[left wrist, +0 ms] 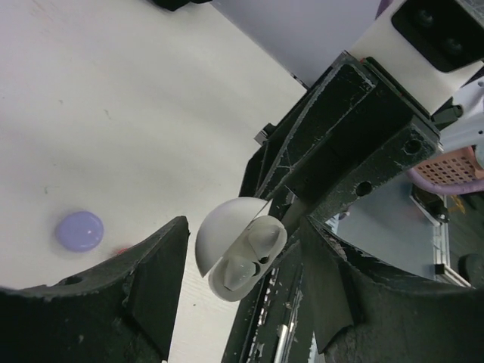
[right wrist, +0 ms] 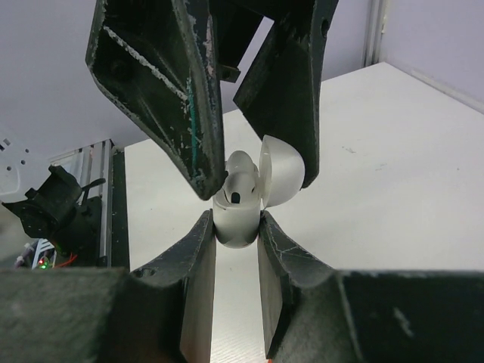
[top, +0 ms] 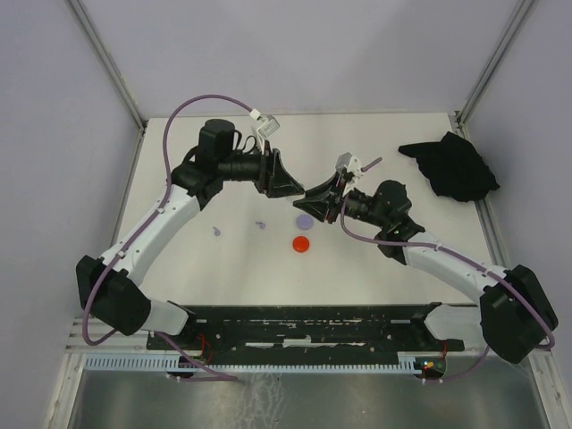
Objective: Insert the wireless bluetooth earbuds into the charging case
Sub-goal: Close the charging case, then place the charging case at the center of the board.
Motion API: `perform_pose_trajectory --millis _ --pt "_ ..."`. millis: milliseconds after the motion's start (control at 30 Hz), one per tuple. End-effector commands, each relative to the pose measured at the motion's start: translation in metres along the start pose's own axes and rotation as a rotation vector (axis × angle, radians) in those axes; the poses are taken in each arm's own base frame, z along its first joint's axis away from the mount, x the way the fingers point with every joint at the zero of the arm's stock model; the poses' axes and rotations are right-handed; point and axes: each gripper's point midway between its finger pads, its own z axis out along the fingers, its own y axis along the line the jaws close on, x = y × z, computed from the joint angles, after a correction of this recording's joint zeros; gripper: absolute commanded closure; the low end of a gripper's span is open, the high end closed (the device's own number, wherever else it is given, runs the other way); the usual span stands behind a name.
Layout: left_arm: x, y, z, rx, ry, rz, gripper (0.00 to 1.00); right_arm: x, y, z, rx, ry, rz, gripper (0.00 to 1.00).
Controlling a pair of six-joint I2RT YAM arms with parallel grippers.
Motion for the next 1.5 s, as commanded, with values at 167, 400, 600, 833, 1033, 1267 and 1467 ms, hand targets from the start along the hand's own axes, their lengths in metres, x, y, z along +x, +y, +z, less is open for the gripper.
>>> perform_pose_trajectory --millis 167,400,600,833,1033,1267,1467 --pt "-0.01 -0.037 -0.009 0.178 -0.033 0.055 0.34 -0.019 -0.004 0.007 -0.007 -0.047 0.019 0.98" --pt "-0.009 -0.041 -0.012 0.187 -0.035 0.065 0.35 -0.005 -0.013 -0.001 0.025 -0.02 0.114 0.98" --pt "-0.004 0.027 -0.02 -0.193 -0.054 -0.025 0.33 0.028 -0.041 -0.023 0.199 0.108 0.221 0.98" --pt "0.012 0.119 -0.094 -0.8 -0.135 -0.18 0.31 0.085 -0.068 -0.075 0.446 0.296 0.415 0.98" --pt "0.042 0.153 -0.138 -0.993 -0.184 -0.336 0.26 0.129 -0.073 -0.095 0.555 0.373 0.597 0.96" --pt "0.088 0.191 -0.169 -1.144 -0.185 -0.486 0.25 0.174 -0.079 -0.091 0.573 0.505 0.758 0.92" --pt "0.115 0.217 -0.193 -1.259 -0.177 -0.57 0.12 0.2 -0.086 -0.073 0.547 0.516 0.889 0.89"
